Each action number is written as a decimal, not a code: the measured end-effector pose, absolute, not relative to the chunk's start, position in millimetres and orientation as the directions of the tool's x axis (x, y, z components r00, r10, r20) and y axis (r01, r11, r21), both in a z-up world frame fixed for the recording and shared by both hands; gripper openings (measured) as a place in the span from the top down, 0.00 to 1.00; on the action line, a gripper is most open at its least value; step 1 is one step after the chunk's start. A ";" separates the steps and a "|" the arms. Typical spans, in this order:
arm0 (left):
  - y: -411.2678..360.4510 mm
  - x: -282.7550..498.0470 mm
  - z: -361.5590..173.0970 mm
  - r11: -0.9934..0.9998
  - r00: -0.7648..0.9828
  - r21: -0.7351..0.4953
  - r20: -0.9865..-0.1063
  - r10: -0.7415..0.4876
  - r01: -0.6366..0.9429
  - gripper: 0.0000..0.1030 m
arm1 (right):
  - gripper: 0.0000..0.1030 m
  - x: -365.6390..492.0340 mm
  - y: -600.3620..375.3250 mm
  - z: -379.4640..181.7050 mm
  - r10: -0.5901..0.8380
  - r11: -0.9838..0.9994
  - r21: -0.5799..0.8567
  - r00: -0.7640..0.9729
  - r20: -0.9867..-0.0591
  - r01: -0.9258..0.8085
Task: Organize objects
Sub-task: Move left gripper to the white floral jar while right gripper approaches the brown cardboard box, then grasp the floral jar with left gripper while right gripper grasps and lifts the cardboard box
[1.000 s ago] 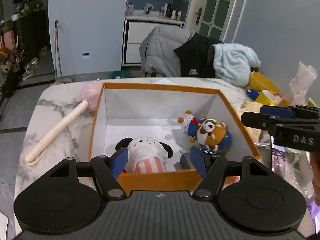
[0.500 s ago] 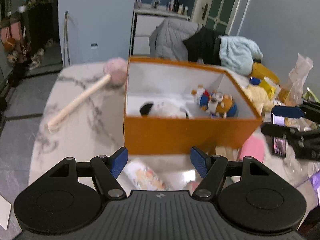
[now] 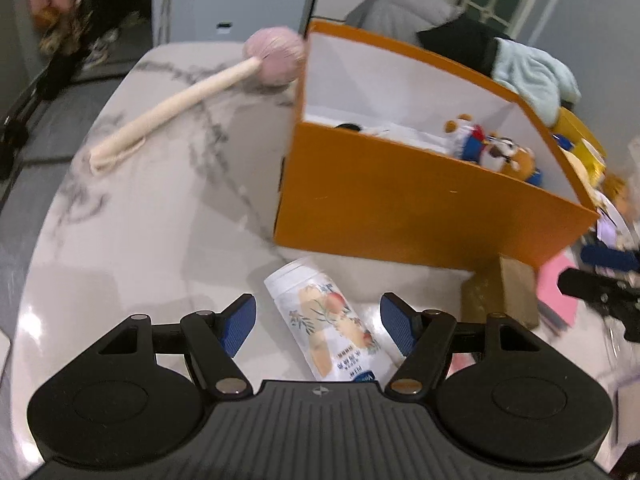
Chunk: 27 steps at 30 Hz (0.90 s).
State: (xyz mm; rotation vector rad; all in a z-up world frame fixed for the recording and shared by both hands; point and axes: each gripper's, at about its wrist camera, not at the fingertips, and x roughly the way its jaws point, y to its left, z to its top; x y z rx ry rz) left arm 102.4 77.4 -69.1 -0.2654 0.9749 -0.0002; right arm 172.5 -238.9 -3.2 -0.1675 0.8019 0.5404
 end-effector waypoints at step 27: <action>46.1 136.9 -104.2 0.993 0.499 -0.002 -0.864 0.060 -0.122 0.29 | 0.35 202.6 -208.4 -48.8 0.356 0.889 0.119 0.502 -0.788 -0.442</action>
